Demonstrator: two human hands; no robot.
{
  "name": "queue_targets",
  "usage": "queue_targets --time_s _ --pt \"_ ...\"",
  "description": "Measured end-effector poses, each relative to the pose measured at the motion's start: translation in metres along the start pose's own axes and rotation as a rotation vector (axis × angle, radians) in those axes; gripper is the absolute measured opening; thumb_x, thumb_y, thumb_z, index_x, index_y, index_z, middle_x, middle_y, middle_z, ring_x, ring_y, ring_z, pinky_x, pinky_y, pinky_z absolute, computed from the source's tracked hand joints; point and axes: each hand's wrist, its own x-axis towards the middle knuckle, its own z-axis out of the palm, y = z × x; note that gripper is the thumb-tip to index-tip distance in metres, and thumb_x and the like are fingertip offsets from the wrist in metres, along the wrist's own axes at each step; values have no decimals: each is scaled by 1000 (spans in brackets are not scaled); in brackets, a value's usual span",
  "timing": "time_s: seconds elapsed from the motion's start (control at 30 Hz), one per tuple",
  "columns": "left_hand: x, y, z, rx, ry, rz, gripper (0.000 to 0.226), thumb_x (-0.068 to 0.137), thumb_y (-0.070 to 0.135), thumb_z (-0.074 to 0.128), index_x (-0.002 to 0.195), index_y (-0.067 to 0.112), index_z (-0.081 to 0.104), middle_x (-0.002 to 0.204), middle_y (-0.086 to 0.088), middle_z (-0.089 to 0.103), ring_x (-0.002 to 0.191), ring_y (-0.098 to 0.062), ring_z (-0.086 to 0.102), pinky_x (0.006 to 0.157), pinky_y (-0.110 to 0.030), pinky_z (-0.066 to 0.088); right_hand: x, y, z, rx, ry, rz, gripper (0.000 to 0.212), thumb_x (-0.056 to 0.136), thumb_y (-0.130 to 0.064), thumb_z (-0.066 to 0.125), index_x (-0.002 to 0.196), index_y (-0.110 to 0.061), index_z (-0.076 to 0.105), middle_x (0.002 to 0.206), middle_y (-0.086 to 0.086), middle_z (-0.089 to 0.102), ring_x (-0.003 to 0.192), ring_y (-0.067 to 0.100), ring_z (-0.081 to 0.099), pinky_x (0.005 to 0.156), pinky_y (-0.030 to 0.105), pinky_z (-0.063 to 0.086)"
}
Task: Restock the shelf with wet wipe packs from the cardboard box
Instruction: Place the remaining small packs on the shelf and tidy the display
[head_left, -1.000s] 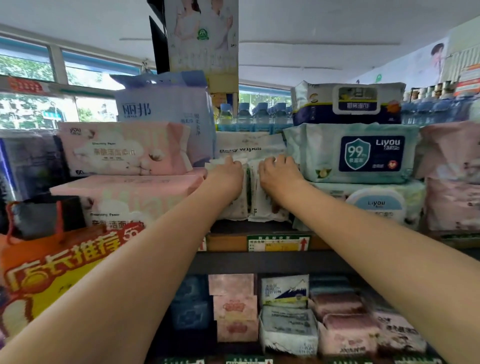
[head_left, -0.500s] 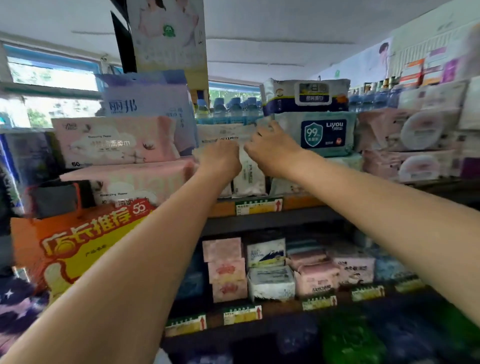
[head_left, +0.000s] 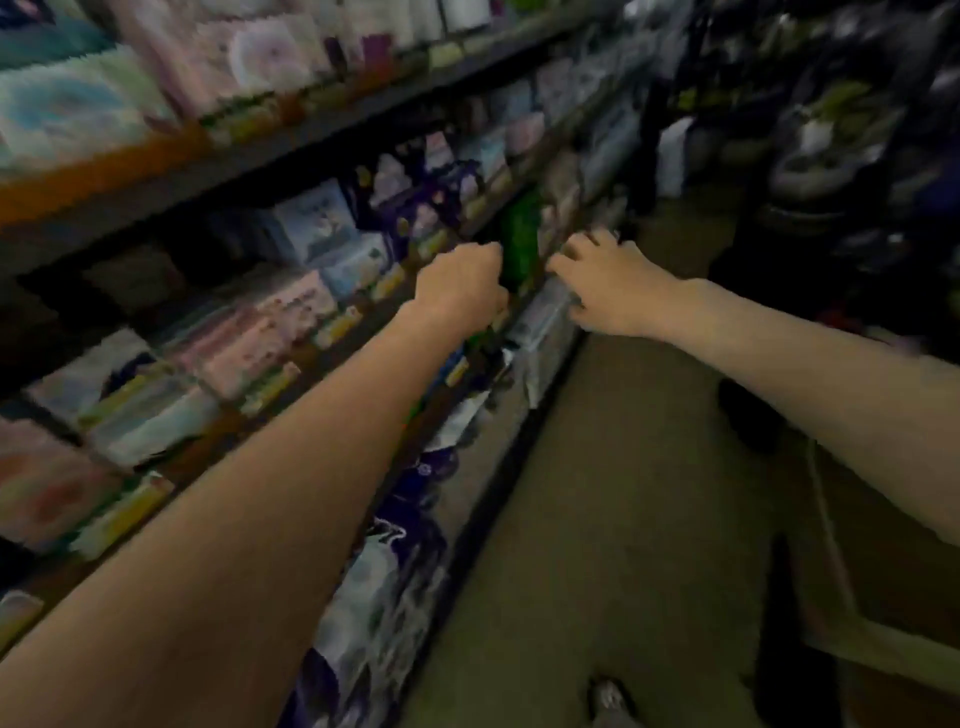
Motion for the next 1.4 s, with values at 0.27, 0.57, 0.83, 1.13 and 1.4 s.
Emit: queue_targets --time_s 0.27,0.57,0.83,1.13,1.4 --pt "16 214 175 -5 -415 505 44 89 21 50 130 6 42 131 -17 47 120 -35 49 95 -41 41 -167 128 172 286 -373 492 55 92 -19 50 142 -16 27 142 13 28 130 37 27 104 47 31" --pt "-18 380 317 16 -629 837 61 91 6 49 145 16 23 153 -5 21 129 -33 42 98 -41 42 -290 210 309 566 -582 849 52 91 -34 53 136 -14 37 142 13 34 131 35 31 105 48 29" --pt "-13 428 426 150 -693 1018 74 90 2 49 149 19 8 158 5 -4 139 -29 28 101 -37 42 -323 249 429 413 -925 638 40 90 -32 53 126 -14 48 133 8 47 129 31 31 104 47 26" --pt "66 437 422 433 -775 1113 76 76 53 63 139 18 38 144 -1 38 139 -26 22 111 -46 20 -241 323 378 487 -673 329 13 91 -18 51 93 -12 62 88 4 61 80 23 61 66 32 51" --pt "257 398 314 148 -876 788 88 54 72 69 121 15 56 113 -3 61 111 -25 55 101 -37 40 -63 402 258 461 -542 331 7 90 -17 55 97 -16 54 83 -4 49 76 13 46 56 23 34"
